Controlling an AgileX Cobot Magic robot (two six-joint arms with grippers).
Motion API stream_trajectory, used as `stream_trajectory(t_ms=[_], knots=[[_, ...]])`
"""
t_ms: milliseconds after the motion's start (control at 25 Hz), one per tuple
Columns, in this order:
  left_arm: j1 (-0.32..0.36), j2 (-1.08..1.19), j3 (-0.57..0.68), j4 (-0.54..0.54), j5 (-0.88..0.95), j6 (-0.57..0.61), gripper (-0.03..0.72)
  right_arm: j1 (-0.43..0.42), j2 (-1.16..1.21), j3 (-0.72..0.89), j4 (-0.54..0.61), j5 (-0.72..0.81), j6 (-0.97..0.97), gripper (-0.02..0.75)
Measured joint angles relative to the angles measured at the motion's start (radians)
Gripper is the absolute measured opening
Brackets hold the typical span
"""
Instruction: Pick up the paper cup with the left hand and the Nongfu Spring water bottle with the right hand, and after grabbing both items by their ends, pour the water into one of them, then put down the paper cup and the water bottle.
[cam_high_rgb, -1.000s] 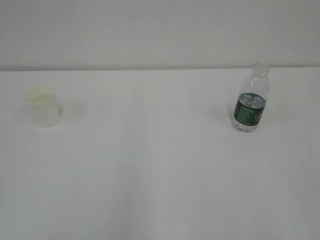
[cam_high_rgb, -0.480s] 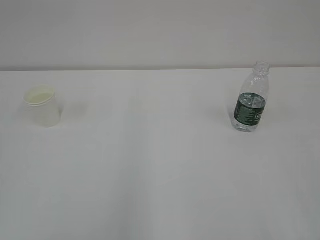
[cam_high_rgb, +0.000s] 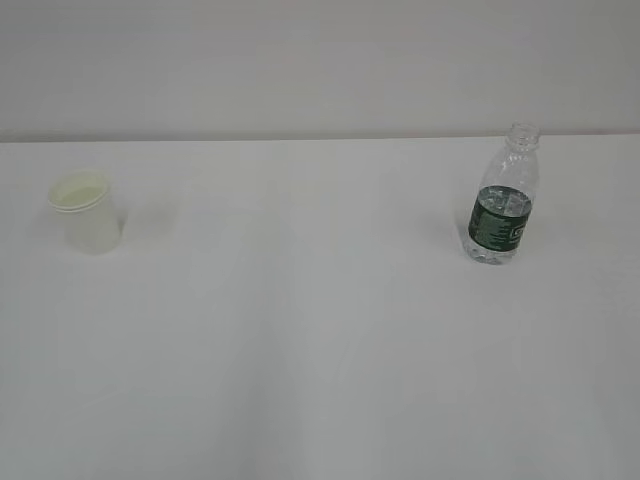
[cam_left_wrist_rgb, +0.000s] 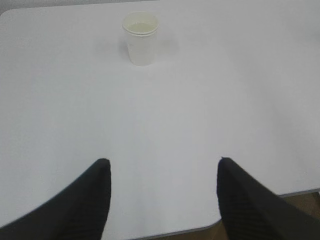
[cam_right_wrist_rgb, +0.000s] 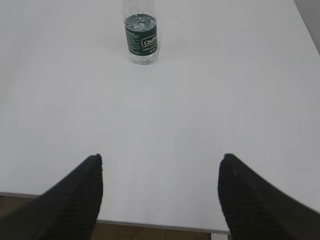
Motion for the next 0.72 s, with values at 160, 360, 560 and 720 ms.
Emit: stream_trajectory(t_ms=[160, 360, 560, 720], knots=[[0.0, 0.0, 0.0, 0.0, 0.0, 0.0, 0.483, 0.0, 0.0, 0.0, 0.0, 0.0, 0.002, 0.536], [0.0, 0.0, 0.0, 0.0, 0.0, 0.0, 0.483, 0.0, 0.0, 0.0, 0.0, 0.0, 0.002, 0.536], [0.0, 0.0, 0.0, 0.0, 0.0, 0.0, 0.483, 0.0, 0.0, 0.0, 0.0, 0.0, 0.002, 0.536], [0.0, 0.0, 0.0, 0.0, 0.0, 0.0, 0.483, 0.0, 0.0, 0.0, 0.0, 0.0, 0.002, 0.536]])
